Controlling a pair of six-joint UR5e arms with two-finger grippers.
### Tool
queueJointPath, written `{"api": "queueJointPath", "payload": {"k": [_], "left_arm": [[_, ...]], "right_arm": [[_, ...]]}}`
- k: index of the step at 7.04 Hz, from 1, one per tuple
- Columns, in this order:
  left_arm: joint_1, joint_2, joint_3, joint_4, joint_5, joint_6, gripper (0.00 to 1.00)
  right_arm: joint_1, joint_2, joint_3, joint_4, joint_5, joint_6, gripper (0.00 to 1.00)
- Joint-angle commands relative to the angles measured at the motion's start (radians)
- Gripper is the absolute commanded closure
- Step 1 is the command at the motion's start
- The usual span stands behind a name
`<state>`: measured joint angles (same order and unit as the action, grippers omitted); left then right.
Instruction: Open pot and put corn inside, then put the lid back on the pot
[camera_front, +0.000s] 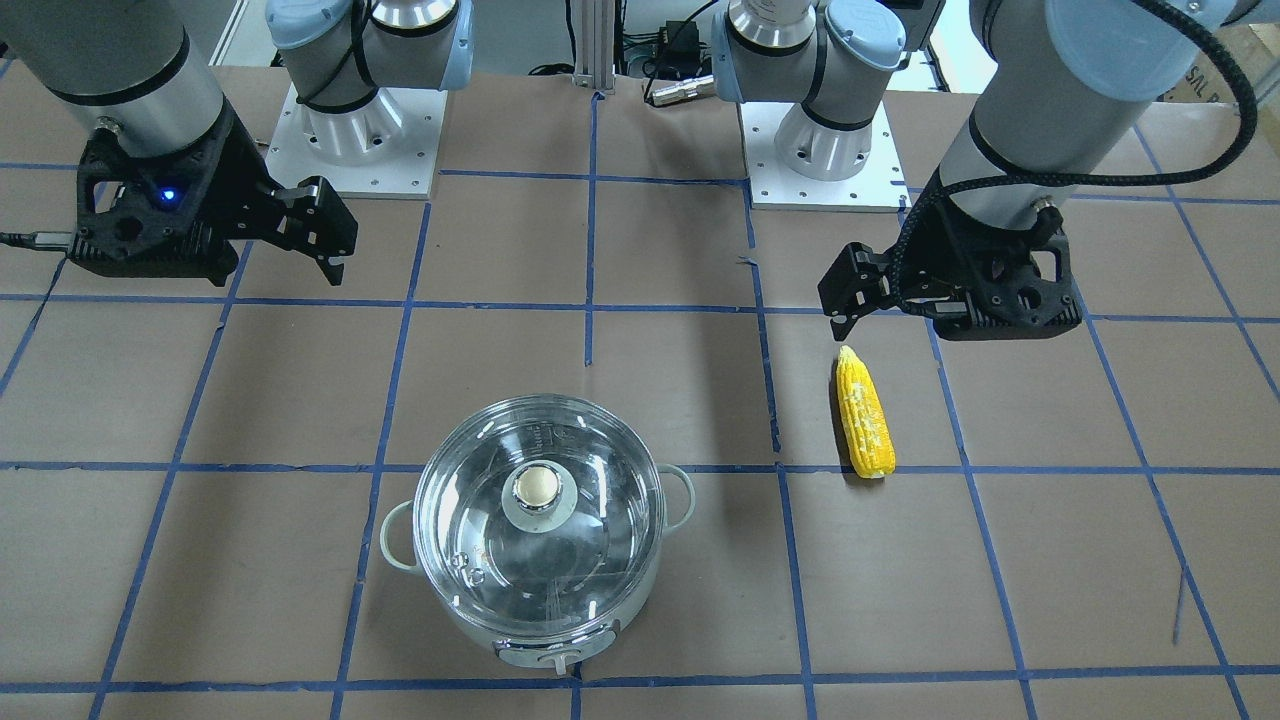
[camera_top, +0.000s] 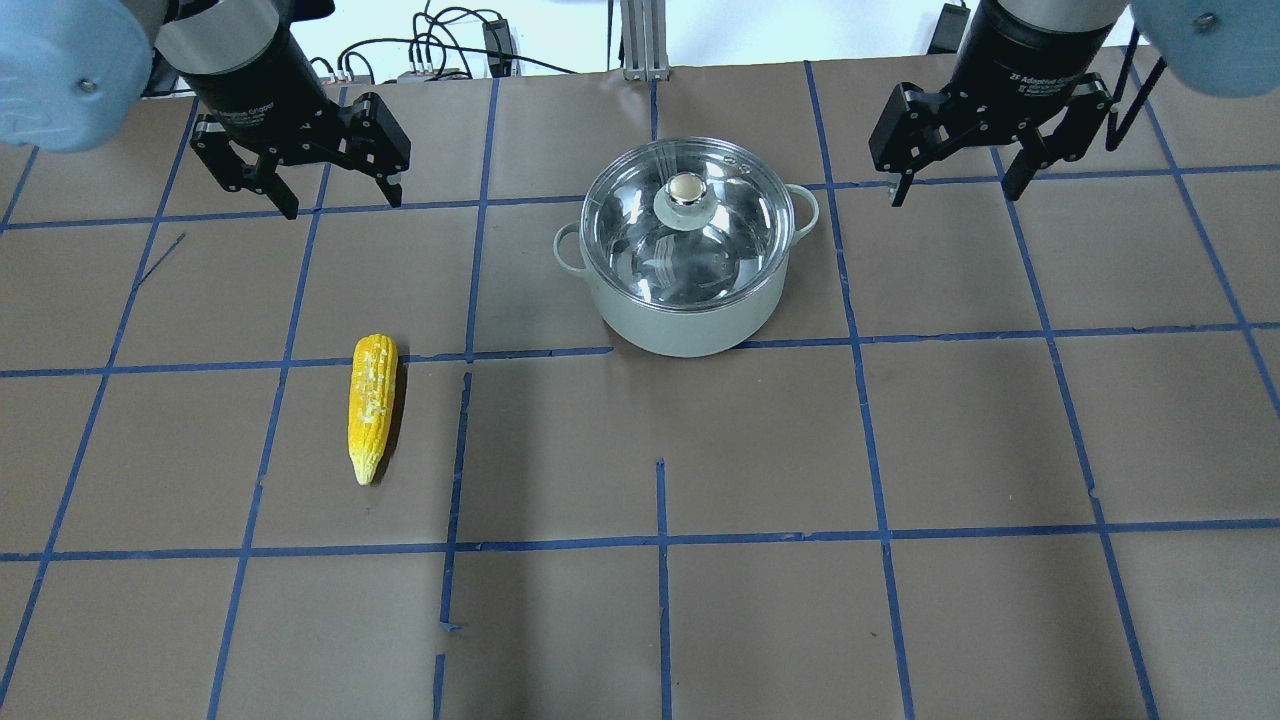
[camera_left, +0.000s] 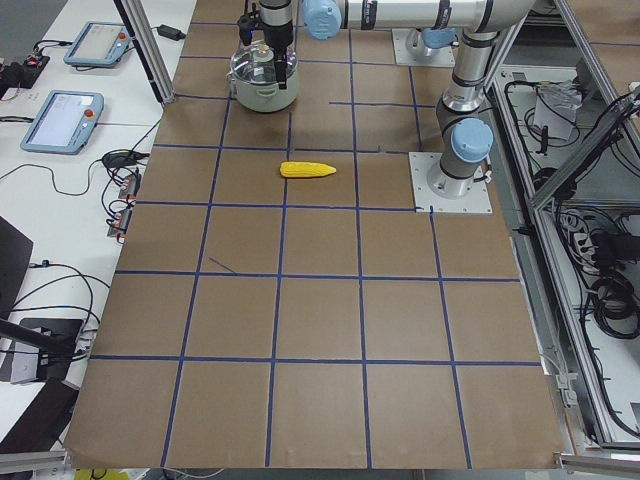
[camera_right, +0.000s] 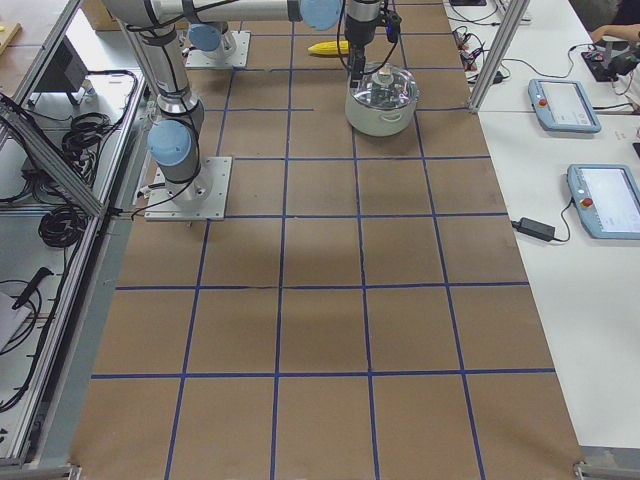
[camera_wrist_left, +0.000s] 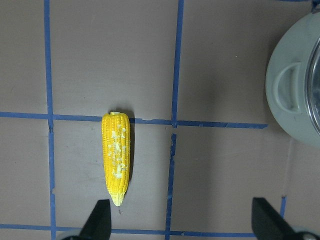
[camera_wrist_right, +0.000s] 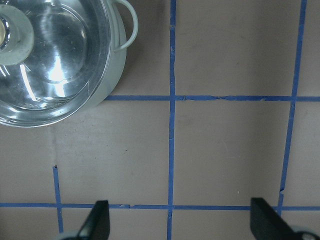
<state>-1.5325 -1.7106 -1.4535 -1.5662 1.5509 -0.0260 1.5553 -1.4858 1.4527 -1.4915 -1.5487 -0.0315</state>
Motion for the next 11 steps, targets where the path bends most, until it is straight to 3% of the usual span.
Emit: {"api": "queueJointPath", "payload": {"k": [1,6,11], "left_arm": [[0.0,-0.001,-0.001,0.0,-0.002,0.0,0.0],[0.0,0.002,-0.016,0.002,0.0,0.0,0.0],[0.002,-0.001,0.002,-0.002,-0.003,0.002,0.0]], "right_arm": [[0.0,0.001,-0.002,-0.003,0.01,0.001,0.0],[0.002,0.024,-0.011,-0.015,-0.007,-0.01,0.0],[0.077,0.156,-0.11,-0.024,0.013,0.002,0.0]]}}
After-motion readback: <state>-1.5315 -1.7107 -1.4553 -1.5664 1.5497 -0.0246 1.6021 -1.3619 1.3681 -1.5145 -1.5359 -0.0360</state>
